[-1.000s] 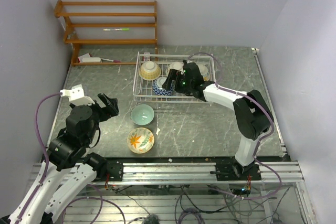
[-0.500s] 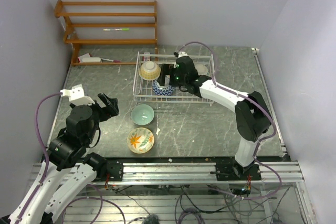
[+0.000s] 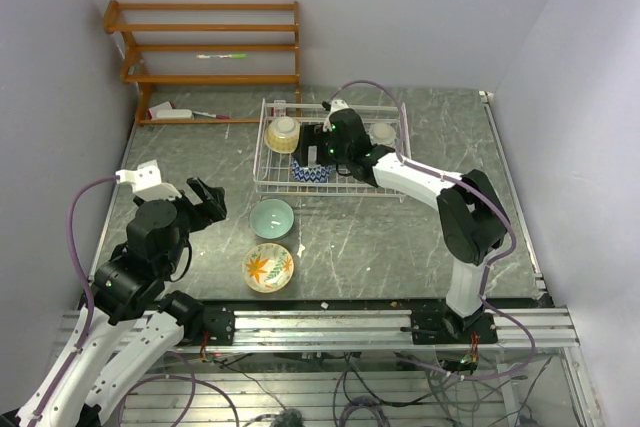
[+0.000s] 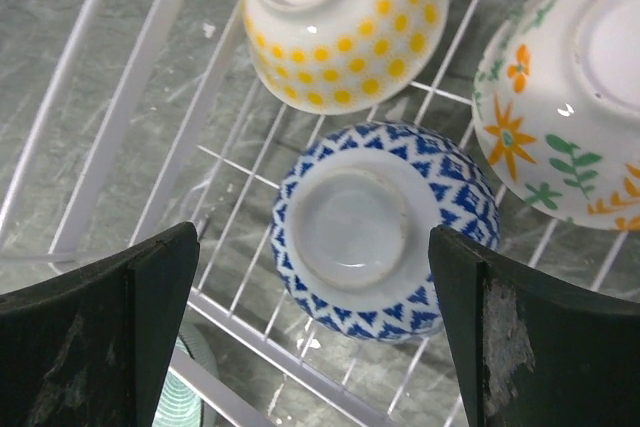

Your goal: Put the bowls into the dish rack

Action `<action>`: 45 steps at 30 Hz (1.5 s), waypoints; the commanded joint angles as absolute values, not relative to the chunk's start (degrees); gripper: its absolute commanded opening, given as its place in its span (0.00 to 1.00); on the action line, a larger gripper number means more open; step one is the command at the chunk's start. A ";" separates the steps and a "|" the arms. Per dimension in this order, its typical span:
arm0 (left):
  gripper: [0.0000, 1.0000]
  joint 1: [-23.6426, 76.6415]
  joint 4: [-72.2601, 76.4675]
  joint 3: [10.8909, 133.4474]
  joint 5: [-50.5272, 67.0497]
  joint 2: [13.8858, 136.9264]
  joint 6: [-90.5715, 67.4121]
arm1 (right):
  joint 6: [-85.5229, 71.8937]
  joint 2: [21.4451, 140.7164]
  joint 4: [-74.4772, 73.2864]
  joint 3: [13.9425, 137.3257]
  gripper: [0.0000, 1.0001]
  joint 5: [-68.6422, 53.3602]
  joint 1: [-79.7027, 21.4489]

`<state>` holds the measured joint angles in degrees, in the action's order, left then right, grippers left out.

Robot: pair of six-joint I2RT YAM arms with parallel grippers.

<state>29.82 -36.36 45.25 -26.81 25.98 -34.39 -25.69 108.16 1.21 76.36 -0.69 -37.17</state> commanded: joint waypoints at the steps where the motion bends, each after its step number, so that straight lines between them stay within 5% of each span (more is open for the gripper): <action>1: 0.95 29.71 -35.79 45.57 -27.51 25.75 -34.45 | -23.83 109.57 7.39 75.52 0.99 -2.94 -38.18; 27: 0.96 29.71 -36.61 45.73 -28.04 24.62 -34.63 | -26.77 115.25 13.77 79.76 0.98 -5.84 -42.56; 39: 0.95 29.70 -36.34 45.62 -28.40 25.05 -34.87 | -21.26 100.18 9.97 71.96 1.00 8.46 -44.77; 45: 0.95 29.71 -36.56 45.51 -29.33 23.98 -35.40 | -18.09 92.92 4.12 68.14 1.00 17.15 -53.87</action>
<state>29.82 -36.47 45.25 -27.42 24.91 -34.63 -21.23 97.14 9.04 71.46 9.89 -47.64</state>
